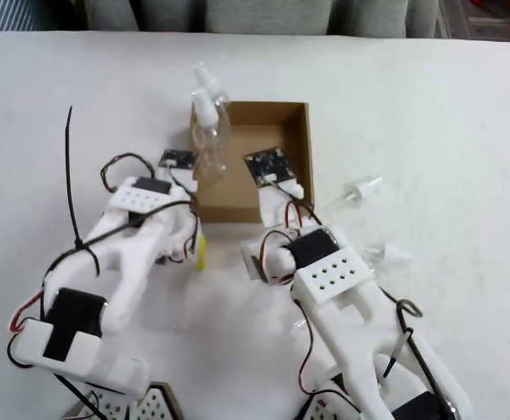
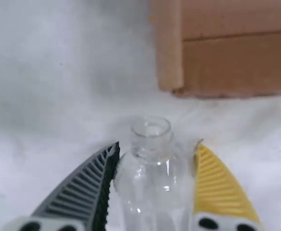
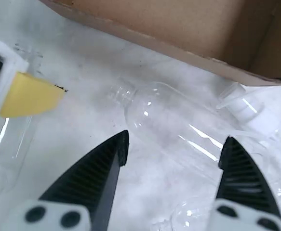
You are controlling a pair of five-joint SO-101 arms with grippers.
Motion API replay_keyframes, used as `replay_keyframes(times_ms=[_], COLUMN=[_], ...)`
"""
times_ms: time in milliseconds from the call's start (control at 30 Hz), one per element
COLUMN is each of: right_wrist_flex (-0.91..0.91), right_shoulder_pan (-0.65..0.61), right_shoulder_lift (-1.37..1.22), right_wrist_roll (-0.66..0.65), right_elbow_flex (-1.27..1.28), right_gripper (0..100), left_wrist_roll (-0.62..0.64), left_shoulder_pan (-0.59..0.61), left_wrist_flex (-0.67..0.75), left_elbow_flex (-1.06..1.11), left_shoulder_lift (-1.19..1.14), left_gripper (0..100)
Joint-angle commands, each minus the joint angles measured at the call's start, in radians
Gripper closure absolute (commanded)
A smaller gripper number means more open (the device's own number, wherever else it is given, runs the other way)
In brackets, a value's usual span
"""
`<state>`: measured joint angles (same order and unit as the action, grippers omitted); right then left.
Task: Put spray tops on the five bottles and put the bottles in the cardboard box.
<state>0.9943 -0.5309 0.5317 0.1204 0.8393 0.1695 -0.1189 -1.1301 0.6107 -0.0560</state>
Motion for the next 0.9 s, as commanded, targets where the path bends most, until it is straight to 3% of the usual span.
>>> replay_keyframes(times_ms=[0,167,600,767,867], right_wrist_flex=[-0.015,-0.015,-0.016,-0.016,-0.016], right_shoulder_pan=[0.008,0.008,0.008,0.008,0.008], right_shoulder_lift=[0.028,0.028,0.028,0.028,0.028], right_wrist_roll=[-0.014,-0.025,-0.055,-0.055,-0.055], right_elbow_flex=[-0.003,-0.003,-0.003,-0.003,-0.003], right_gripper=[73.3,73.3,73.3,73.3,73.3], left_wrist_roll=[0.008,0.006,0.005,0.005,0.005], left_shoulder_pan=[0.024,0.076,0.07,0.065,0.067], left_wrist_flex=[-0.051,-0.091,-0.084,-0.075,-0.08], left_elbow_flex=[-0.087,-0.126,-0.126,-0.118,-0.121], left_shoulder_lift=[0.012,0.012,0.01,0.01,0.01], left_gripper=[77,76,76,66,66])
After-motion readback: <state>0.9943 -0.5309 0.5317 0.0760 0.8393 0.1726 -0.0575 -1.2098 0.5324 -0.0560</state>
